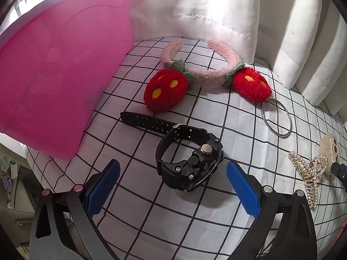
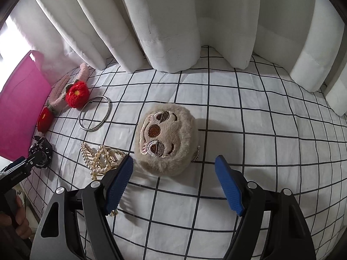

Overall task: Organize jewelry
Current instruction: 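Grasp the black watch with the left tool while the right tool grasps the plush sloth clip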

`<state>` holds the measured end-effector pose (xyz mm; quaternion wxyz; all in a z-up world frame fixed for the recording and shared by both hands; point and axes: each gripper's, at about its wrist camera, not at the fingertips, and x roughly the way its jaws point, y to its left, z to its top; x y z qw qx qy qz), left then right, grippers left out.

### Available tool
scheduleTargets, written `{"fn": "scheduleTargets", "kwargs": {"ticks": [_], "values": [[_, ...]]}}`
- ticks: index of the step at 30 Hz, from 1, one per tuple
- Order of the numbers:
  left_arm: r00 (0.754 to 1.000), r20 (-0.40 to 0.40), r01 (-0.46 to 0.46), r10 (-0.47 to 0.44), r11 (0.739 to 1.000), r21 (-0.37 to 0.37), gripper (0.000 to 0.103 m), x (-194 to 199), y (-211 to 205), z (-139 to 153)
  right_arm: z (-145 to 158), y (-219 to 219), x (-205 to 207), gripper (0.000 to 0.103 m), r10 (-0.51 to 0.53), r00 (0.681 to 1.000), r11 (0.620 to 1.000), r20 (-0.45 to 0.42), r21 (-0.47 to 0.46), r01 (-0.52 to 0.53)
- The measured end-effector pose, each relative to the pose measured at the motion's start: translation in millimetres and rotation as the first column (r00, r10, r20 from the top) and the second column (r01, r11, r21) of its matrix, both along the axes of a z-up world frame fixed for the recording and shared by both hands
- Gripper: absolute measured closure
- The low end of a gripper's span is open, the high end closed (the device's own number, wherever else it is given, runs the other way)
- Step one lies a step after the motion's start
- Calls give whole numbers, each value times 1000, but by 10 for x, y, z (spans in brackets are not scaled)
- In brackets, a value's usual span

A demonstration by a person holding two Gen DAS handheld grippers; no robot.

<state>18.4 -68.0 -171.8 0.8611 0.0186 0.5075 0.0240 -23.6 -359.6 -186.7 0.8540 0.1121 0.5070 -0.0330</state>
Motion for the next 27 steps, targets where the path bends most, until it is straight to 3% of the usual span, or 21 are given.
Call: {"fn": "scheduleTargets", "kwargs": {"ticks": [18, 27], "values": [[999, -27, -31, 31, 1000, 1, 6, 255, -41, -247, -224, 85, 378, 29, 32, 999, 999, -40, -17, -33], [999, -15, -32, 32, 999, 8, 6, 317, -109, -316, -236, 122, 507, 29, 45, 999, 996, -17, -75, -46]]}}
